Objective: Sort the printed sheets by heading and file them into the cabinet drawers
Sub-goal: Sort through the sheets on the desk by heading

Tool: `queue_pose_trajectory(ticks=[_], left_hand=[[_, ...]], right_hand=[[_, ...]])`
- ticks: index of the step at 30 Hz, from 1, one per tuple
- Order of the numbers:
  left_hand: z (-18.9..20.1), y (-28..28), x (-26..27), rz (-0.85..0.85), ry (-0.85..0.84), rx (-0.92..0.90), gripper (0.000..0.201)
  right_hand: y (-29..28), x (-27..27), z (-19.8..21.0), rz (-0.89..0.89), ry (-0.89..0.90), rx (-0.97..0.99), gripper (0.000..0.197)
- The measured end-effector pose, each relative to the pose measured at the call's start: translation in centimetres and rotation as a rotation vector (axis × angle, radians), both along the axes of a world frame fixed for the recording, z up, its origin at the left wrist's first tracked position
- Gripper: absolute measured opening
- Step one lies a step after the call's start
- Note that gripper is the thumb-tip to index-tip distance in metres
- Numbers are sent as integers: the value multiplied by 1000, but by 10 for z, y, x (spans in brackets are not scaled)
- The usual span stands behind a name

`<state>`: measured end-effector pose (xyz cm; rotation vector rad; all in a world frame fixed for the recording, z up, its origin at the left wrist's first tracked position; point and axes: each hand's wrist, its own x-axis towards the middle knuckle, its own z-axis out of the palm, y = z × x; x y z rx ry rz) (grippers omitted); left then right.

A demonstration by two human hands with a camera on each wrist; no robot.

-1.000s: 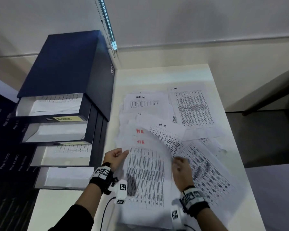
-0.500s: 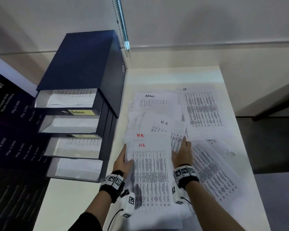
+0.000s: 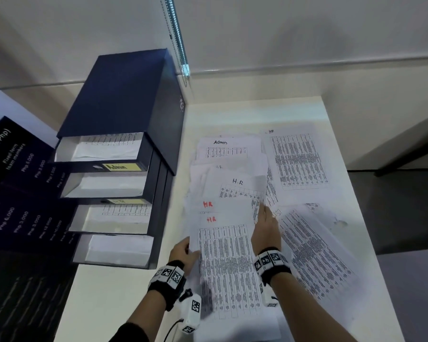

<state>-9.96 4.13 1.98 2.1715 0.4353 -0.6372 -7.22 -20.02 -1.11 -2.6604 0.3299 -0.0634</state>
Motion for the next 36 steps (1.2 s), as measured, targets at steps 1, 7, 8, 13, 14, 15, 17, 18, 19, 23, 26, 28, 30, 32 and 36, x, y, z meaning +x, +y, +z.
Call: queue_pose_trajectory(ticks=[1,7,8,13,14,15,17,18,19,23,26,28,30,32,36], left_hand=[[0,-1,-2,-14,24,19,17],[-2,-8,0,14,61,90,17],[1,-8,1,21,50,87,24],[16,12,11,181,-101,-139,43],[21,17,13,226,-98,-196,51],[24,21,16,267,-98,-277,59],[30,24,22,263,-110,-408,55],[35,23,25,236,-119,-456,44],[40,21,28,207,-114,-488,36],[56,11,34,41,17,-572,40],[48,11,34,26,75,-510,36],[39,14,35,-8,70,-407,50],[27,21,36,-17,58,-294,74],[12,30,38,49,-21,-252,80],[29,41,36,99,2,-230,65]], right_hand=[[1,-1,0,-15,16,10,72],[-9,14,5,-208,138,269,32],[-12,15,6,-202,98,273,23],[-12,-2,34,183,-207,380,13],[-11,-11,42,220,-204,478,14],[-11,-23,46,219,-154,594,15],[-11,-47,51,152,8,853,10],[-13,-58,50,103,50,950,4],[-16,-67,46,27,66,995,19],[-27,-72,35,-174,222,1071,21],[-25,-53,21,-206,386,858,12],[-19,-39,17,-130,459,652,13],[-10,-27,20,-81,470,486,18],[-5,-16,21,-123,417,413,33],[0,7,23,-204,379,280,59]])
